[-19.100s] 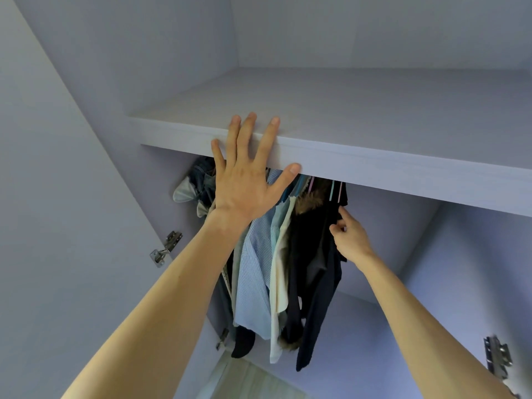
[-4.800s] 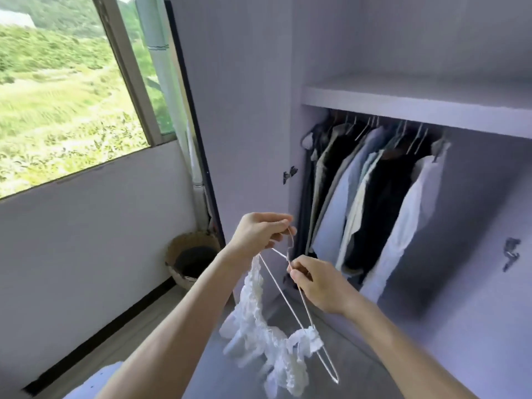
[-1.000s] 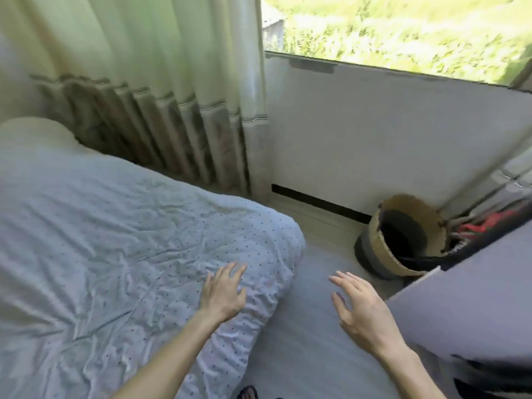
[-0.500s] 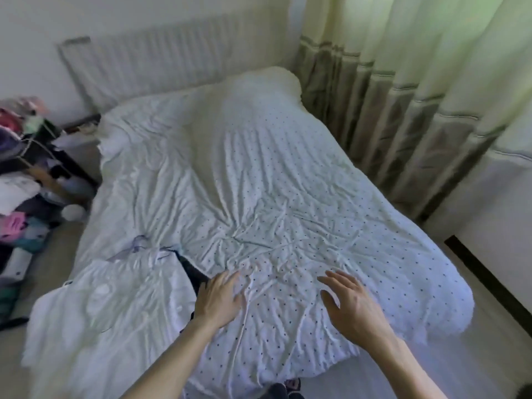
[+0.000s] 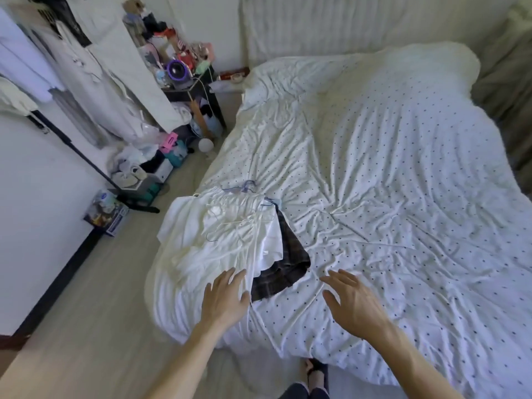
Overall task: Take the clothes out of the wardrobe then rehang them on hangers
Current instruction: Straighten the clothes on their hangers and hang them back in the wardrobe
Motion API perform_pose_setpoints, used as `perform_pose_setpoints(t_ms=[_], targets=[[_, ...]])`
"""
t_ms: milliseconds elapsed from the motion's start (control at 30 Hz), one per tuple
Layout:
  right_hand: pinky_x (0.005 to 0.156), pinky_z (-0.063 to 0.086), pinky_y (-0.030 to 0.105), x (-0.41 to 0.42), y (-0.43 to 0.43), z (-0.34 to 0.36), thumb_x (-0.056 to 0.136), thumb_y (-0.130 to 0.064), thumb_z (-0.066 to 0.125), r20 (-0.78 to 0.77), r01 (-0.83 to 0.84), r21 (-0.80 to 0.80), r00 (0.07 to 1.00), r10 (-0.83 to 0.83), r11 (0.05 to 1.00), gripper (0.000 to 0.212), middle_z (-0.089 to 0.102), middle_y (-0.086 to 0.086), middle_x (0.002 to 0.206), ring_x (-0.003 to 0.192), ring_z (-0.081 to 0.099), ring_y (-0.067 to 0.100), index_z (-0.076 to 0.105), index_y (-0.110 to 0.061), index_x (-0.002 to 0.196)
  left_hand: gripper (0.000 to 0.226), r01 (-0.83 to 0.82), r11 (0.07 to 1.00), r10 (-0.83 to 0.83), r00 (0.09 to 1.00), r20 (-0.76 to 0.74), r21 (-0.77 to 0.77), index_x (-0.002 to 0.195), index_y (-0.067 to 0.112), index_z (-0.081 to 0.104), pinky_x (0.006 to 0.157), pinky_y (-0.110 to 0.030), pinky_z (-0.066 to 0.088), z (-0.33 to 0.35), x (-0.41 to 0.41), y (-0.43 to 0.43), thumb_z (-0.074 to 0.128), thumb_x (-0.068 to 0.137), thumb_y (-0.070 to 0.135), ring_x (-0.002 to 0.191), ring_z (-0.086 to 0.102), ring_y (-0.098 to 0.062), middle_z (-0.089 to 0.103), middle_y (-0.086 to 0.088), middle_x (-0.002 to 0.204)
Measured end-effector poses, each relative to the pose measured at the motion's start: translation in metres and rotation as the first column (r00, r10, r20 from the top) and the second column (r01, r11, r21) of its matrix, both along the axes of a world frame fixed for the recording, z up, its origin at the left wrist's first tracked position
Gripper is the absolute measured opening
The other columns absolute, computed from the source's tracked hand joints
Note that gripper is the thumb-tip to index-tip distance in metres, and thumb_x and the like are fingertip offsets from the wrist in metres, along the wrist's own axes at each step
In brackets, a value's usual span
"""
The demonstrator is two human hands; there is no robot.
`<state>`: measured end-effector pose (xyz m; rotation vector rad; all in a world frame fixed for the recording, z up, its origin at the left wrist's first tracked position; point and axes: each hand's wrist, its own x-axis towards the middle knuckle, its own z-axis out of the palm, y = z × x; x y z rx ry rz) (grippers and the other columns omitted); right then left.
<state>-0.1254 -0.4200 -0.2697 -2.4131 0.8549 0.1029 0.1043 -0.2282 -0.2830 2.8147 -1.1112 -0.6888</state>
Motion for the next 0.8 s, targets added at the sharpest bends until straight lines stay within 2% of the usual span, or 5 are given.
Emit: perform_pose_setpoints(t_ms=[233,500,700,800], targets=[[0.118,0.028,0.032,0.041,0.024,-0.025,0.104,-0.038,0.04,-0.045,-0.054,0.082,0.997,0.058,0.995,0.045,0.038,-0.008,0.157,0.15,0.023,0.015,0.043,-0.031,0.148,0.058,-0.028,0.995,0.027,1.0,0.005,0.095,0.156,0.033,0.025,0.122,-0.049,0.018,-0.01,0.035,0.028,0.042,0.101,0.043,0.152,0.016,-0.018,0.018,0.004,0.165],[0.12,0.023,0.031,0.109,0.029,-0.076,0.104,-0.038,0.037,-0.214,-0.054,0.177,0.973,0.092,0.983,0.046,0.034,-0.007,0.159,0.151,0.021,0.014,0.04,-0.031,0.15,0.059,0.032,0.969,-0.013,0.997,-0.079,0.245,0.156,0.033,0.022,0.123,-0.05,0.009,-0.046,0.13,0.002,0.041,0.101,0.042,0.153,0.009,-0.018,0.014,0.002,0.166],[0.119,0.028,0.036,0.204,0.016,-0.125,0.104,-0.037,0.037,-0.344,-0.017,0.271,0.932,0.114,0.963,0.05,0.03,-0.002,0.161,0.15,0.021,0.017,0.034,-0.028,0.153,0.061,0.178,0.909,-0.151,0.984,-0.099,0.377,0.157,0.028,0.019,0.121,-0.052,0.011,-0.082,0.223,-0.026,0.042,0.101,0.038,0.152,0.009,-0.019,0.012,-0.001,0.165],[0.115,0.033,0.038,0.252,0.007,-0.148,0.104,-0.037,0.036,-0.381,-0.002,0.294,0.917,0.119,0.956,0.053,0.021,-0.001,0.164,0.149,0.02,0.02,0.027,-0.028,0.155,0.065,0.271,0.871,-0.262,0.962,-0.079,0.41,0.158,0.027,0.016,0.122,-0.052,0.012,-0.1,0.26,-0.042,0.046,0.1,0.033,0.152,0.006,-0.019,0.007,-0.002,0.165]])
